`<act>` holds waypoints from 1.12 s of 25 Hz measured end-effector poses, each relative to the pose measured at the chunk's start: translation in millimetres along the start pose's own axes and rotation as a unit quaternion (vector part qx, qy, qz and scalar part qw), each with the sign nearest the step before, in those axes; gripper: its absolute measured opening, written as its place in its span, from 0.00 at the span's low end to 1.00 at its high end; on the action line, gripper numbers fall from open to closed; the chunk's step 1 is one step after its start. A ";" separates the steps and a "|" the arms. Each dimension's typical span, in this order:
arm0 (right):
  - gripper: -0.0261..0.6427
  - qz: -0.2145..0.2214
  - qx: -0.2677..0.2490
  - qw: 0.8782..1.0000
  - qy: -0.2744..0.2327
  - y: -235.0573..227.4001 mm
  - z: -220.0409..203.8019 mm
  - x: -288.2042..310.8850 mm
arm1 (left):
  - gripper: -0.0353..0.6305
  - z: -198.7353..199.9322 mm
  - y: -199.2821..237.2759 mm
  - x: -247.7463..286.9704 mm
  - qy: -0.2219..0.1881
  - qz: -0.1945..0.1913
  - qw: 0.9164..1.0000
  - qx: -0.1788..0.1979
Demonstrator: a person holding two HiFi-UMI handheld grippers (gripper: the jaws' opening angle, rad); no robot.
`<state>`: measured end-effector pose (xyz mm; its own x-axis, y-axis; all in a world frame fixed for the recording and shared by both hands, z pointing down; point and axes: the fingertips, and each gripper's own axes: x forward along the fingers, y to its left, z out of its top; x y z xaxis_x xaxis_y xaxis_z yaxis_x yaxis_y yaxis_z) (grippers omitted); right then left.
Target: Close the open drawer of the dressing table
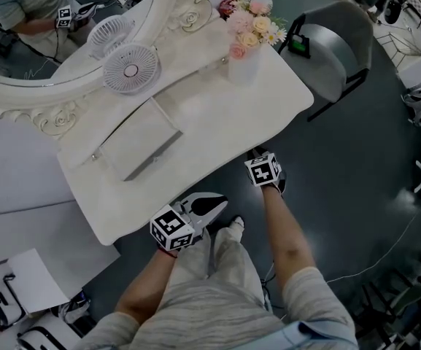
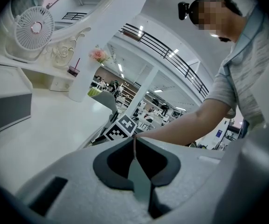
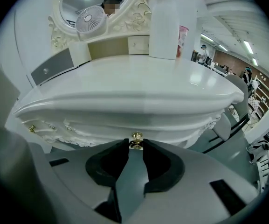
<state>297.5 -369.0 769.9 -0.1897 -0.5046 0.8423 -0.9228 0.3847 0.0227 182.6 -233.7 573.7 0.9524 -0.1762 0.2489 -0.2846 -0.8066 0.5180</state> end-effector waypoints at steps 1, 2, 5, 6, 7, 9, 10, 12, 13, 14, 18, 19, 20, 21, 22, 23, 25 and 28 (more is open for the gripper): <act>0.17 -0.001 0.000 1.000 -0.002 0.4 0.4 0.0 | 0.09 -0.4 0.9 -1.2 0.000 0.001 1.000 -0.001; 0.17 -0.002 0.000 1.000 -0.004 0.6 0.5 0.0 | 0.09 -0.9 1.6 -2.2 0.000 0.001 1.000 -0.001; 0.17 -0.006 -0.001 1.000 -0.003 -0.1 0.7 0.6 | 0.09 -1.7 3.8 -4.2 -0.001 0.001 1.000 -0.002; 0.17 -0.006 0.000 1.000 0.000 -0.3 0.7 0.8 | 0.09 -2.0 4.2 -4.7 -0.002 0.000 1.000 -0.002; 0.17 -0.006 0.002 1.000 0.002 -0.3 0.4 0.8 | 0.09 -2.1 4.4 -5.2 -0.002 -0.001 1.000 -0.002; 0.17 -0.003 0.007 1.000 0.005 -0.4 0.7 0.6 | 0.09 -1.2 4.3 -6.1 -0.003 -0.002 1.000 -0.001; 0.17 0.000 0.011 1.000 0.004 -0.8 1.0 1.0 | 0.09 -0.2 4.1 -6.7 -0.004 -0.002 1.000 0.000; 0.17 0.004 0.021 1.000 0.003 -2.2 1.1 2.1 | 0.09 1.7 2.7 -8.4 -0.006 -0.003 1.000 0.003; 0.17 0.003 0.026 1.000 0.004 -3.2 0.9 1.4 | 0.09 2.3 1.9 -9.6 -0.007 -0.003 1.000 0.004; 0.16 0.000 0.032 0.999 0.005 -4.5 0.9 -0.9 | 0.09 2.9 1.5 -10.9 -0.007 -0.004 1.000 0.006; 0.10 -0.016 0.049 0.999 -0.004 -5.0 4.9 -24.3 | 0.09 9.2 0.4 -16.0 -0.009 -0.007 1.000 0.013; 0.09 -0.016 0.050 0.999 -0.007 -3.6 5.6 -32.2 | 0.09 12.3 -1.0 -16.5 -0.010 -0.009 1.000 0.016; 0.08 -0.014 0.049 0.999 -0.011 -1.9 6.2 -41.1 | 0.09 15.9 -2.9 -16.4 -0.011 -0.011 1.000 0.019; 0.07 -0.011 0.049 0.999 -0.016 0.2 7.1 -51.1 | 0.09 20.0 -5.0 -16.1 -0.012 -0.014 1.000 0.022; 0.06 -0.008 0.051 0.998 -0.023 2.6 8.2 -62.0 | 0.09 24.3 -7.4 -15.7 -0.013 -0.016 0.999 0.026; 0.06 -0.003 0.054 0.998 -0.030 5.3 9.8 -73.5 | 0.09 28.9 -9.6 -15.5 -0.014 -0.018 0.999 0.029; 0.05 0.003 0.058 0.997 -0.048 10.9 15.0 -98.3 | 0.09 39.2 -14.1 -15.0 -0.017 -0.022 0.999 0.036; 0.05 0.003 0.059 0.995 -0.078 17.9 26.5 -137.7 | 0.09 55.6 -23.0 -13.8 -0.020 -0.027 0.998 0.048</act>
<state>298.2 -313.1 640.1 -0.2370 -0.6205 0.7476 -0.9528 0.2987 -0.0541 182.0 -244.1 512.9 0.9701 -0.1529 0.1884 -0.2235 -0.8654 0.4485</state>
